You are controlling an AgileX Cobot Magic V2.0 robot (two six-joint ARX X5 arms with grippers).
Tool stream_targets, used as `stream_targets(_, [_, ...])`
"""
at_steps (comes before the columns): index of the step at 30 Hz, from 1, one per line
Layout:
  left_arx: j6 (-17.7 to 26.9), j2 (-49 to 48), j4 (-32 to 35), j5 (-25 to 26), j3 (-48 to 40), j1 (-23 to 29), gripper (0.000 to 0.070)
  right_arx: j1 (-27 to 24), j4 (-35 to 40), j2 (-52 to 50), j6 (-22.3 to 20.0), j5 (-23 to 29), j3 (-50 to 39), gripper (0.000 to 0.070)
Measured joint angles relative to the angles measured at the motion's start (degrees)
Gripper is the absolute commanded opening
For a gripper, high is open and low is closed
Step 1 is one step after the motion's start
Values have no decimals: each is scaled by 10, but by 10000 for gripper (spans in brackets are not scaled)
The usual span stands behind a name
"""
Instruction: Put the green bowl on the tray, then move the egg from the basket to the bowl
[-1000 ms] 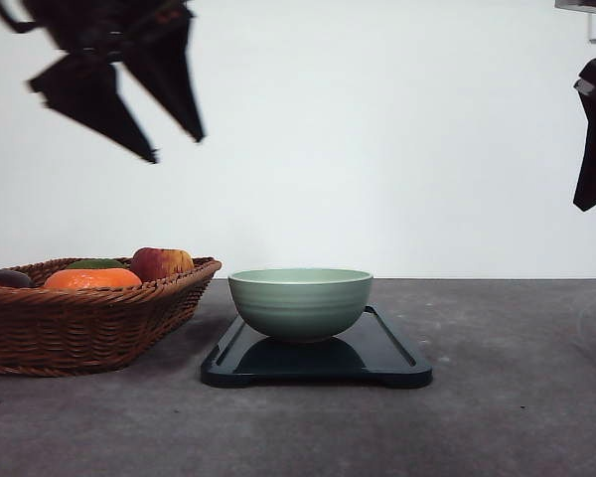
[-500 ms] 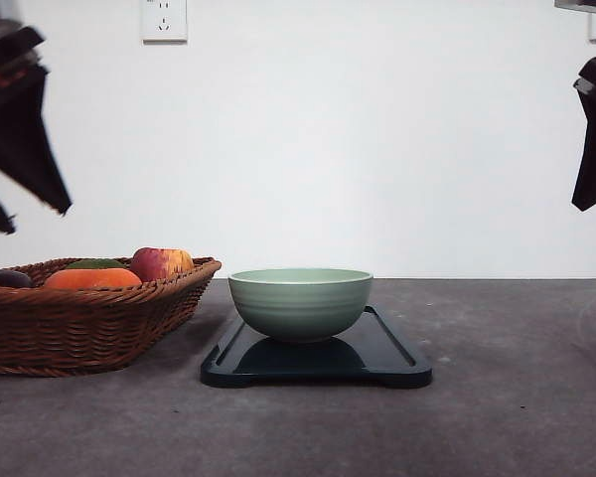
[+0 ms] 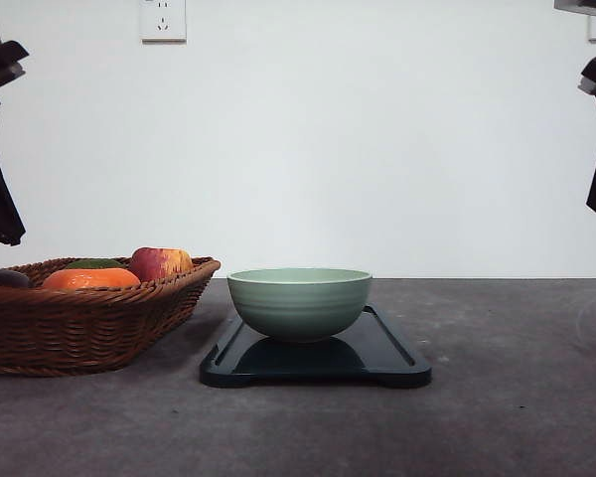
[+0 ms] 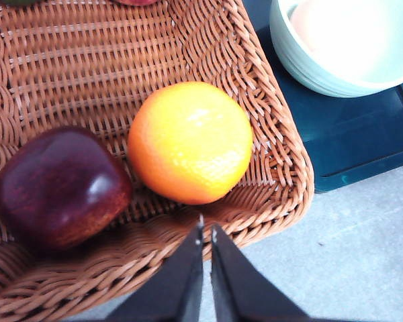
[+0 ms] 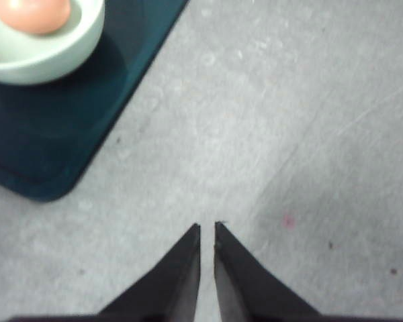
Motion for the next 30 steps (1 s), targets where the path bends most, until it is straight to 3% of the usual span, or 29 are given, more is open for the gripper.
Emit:
stream_targets(13, [15, -29, 4, -4, -2, 5, 0, 0, 2, 0, 0, 0, 0, 26])
stream_targets(16, [43, -78, 70, -7, -36, 19, 0, 0, 2, 0, 0, 0, 0, 26])
stream_targets(22, [56, -233, 223, -8, -164, 80, 0, 0, 2, 0, 0, 0, 0, 26])
stream_targets(30, [55, -434, 245, -20, -290, 160, 0, 0, 2, 0, 0, 0, 0, 26])
